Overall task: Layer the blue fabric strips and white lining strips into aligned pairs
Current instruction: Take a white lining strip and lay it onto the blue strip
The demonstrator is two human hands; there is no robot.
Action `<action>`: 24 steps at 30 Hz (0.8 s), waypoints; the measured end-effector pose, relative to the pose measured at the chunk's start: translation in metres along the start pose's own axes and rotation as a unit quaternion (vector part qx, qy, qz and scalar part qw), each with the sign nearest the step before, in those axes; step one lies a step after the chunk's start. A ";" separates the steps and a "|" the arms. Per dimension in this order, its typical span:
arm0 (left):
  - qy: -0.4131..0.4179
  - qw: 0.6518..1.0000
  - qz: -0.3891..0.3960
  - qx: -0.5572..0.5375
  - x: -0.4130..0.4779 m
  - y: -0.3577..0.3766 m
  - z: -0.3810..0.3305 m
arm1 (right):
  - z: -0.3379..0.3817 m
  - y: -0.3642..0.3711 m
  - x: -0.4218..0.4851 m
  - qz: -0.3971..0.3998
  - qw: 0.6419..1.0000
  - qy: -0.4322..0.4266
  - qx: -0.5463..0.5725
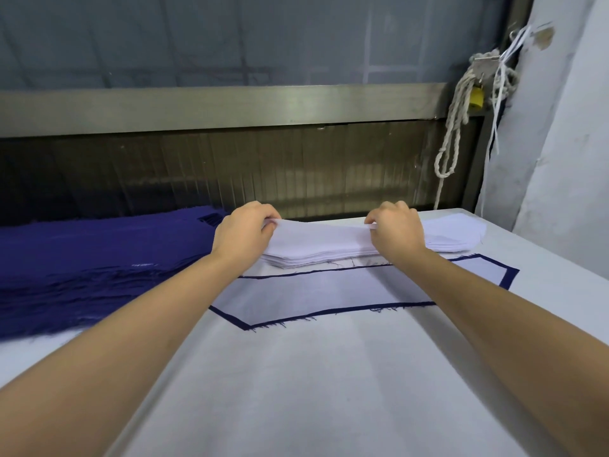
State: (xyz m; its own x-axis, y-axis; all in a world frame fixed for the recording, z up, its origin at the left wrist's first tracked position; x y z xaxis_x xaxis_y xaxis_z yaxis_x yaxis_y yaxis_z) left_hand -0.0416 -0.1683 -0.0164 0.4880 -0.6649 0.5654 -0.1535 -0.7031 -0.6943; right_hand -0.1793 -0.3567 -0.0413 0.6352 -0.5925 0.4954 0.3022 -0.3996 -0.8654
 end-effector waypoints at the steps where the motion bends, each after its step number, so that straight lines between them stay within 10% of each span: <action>1: -0.007 1.000 -0.002 -0.017 0.000 0.000 0.002 | -0.010 0.001 -0.001 0.000 1.000 0.015 -0.010; 24: -0.017 0.993 0.047 -0.106 -0.022 0.004 0.015 | -0.099 -0.002 -0.013 0.004 0.965 0.233 0.123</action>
State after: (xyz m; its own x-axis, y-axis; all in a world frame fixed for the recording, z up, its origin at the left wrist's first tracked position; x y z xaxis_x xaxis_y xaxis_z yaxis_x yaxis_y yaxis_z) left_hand -0.0396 -0.1532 -0.0385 0.4914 -0.7238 0.4844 -0.3760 -0.6779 -0.6317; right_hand -0.2590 -0.4173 -0.0386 0.2667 -0.8679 0.4190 0.4952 -0.2496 -0.8321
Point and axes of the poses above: each hand's wrist, its own x-axis towards the middle knuckle, its own y-axis out of the palm, z = x × y, the point moved 9 cm from there along x, towards the middle knuckle, and after that the axes turned 11 degrees about -x, right-handed, at the moved point
